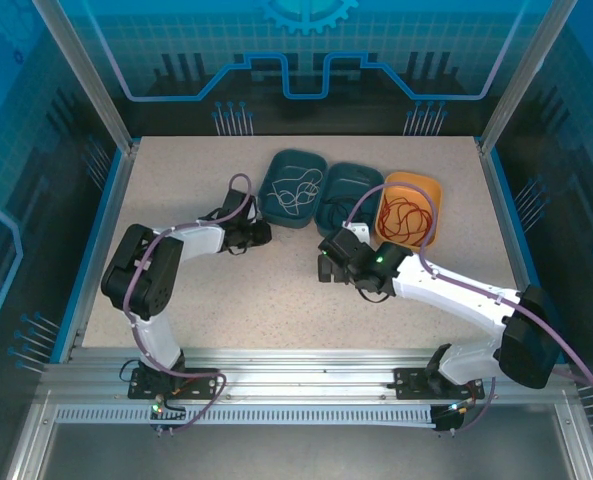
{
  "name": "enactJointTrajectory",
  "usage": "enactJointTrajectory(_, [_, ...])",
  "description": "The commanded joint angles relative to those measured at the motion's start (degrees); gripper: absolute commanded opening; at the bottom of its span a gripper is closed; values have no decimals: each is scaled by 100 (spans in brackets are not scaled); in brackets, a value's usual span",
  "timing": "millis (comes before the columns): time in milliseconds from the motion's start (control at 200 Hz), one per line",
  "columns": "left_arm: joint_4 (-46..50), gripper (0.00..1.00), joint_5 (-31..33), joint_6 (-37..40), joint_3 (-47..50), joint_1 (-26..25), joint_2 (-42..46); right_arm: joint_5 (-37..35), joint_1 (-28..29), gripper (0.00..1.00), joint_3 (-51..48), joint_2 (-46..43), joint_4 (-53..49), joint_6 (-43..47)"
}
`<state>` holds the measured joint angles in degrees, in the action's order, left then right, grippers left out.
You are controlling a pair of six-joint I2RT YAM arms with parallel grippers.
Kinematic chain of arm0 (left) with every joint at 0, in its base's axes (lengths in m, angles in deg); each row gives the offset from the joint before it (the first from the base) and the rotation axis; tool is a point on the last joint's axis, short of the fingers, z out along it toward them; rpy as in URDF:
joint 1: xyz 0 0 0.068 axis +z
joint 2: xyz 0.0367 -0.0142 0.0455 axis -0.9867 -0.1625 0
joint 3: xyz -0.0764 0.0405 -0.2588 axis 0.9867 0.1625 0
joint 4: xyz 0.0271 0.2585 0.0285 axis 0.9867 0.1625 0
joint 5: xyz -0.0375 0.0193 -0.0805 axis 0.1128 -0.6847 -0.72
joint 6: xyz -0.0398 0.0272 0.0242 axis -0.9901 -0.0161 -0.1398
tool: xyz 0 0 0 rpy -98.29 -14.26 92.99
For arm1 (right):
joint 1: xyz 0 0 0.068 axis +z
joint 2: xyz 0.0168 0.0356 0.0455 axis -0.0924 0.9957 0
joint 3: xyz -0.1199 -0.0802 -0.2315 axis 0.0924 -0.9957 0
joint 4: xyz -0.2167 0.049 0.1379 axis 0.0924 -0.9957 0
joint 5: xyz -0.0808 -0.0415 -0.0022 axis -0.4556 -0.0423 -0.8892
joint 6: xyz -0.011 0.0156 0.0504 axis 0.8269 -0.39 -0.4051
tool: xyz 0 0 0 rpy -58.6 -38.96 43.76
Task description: Untangle the cables
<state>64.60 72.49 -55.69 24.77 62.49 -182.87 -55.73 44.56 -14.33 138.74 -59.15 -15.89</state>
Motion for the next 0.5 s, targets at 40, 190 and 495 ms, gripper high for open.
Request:
enactJointTrajectory(40, [192, 0, -63, 121, 13, -3, 135, 34, 21, 100, 138, -1, 49, 61])
enactJointTrajectory(190, [436, 0, -55, 60, 220, -162, 552, 153, 23, 92, 156, 20, 245, 193])
enactJointTrajectory(495, [1312, 0, 339, -211, 627, -1009, 1913, 851, -3, 62, 554, 342, 930, 684])
